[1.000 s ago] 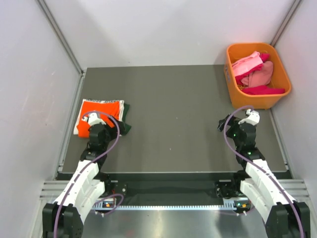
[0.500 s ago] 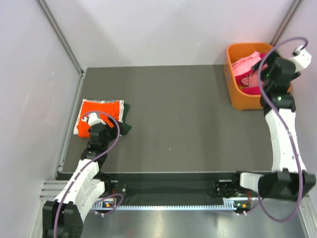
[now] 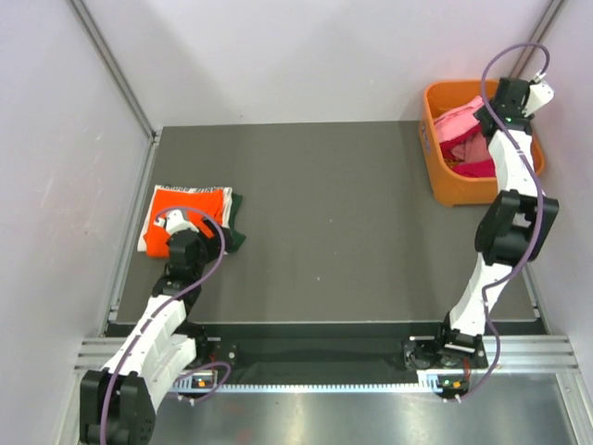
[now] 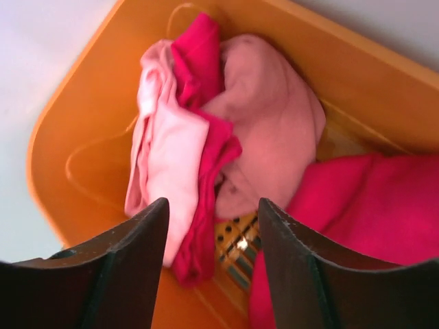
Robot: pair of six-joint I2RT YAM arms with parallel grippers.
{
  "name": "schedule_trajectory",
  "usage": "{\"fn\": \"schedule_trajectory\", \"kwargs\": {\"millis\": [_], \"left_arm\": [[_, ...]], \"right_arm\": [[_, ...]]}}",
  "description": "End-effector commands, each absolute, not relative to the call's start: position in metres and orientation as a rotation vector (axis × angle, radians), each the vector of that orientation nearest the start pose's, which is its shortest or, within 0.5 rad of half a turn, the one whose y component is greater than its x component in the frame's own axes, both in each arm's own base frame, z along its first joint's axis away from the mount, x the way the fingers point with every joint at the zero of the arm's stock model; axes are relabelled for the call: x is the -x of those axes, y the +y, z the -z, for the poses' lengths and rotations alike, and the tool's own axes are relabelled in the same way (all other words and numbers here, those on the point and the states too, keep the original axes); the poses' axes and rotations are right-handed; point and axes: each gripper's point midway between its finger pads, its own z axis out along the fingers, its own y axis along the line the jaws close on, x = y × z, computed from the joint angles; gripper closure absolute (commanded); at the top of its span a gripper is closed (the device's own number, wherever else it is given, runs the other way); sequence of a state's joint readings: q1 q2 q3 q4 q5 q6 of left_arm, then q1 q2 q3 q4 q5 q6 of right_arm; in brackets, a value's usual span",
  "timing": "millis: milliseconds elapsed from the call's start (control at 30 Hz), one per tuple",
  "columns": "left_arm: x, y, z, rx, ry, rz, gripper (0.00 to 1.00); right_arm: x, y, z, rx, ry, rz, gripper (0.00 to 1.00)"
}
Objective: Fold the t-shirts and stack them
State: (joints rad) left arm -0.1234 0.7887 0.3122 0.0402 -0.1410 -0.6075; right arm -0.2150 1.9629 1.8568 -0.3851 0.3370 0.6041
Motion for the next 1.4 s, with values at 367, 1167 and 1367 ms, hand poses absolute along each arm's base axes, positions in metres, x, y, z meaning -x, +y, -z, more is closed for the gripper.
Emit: {"fn": "schedule_trajectory", "kwargs": {"millis": [367,1167,1367], "left_arm": [[-0.299,-0.046,-0.114,0.512,1.910,0.387,0.09],[-0.301,-0.049,-0.112,0.497,1.924,0.398,0.11],[-0.301,-0.051,-0.113,0.491,1.925,0.410,0.11]], "right_arm": [[-0.636,-0.192,-0.273,-0.904,1.575,-0.078,0.45],[-0.579,-0.123,-0.395,-0.654,1.488,-0.165,1.00],[-0.510,-0.097,-0.461,-0.567,1.431,-0.204,1.00]]}}
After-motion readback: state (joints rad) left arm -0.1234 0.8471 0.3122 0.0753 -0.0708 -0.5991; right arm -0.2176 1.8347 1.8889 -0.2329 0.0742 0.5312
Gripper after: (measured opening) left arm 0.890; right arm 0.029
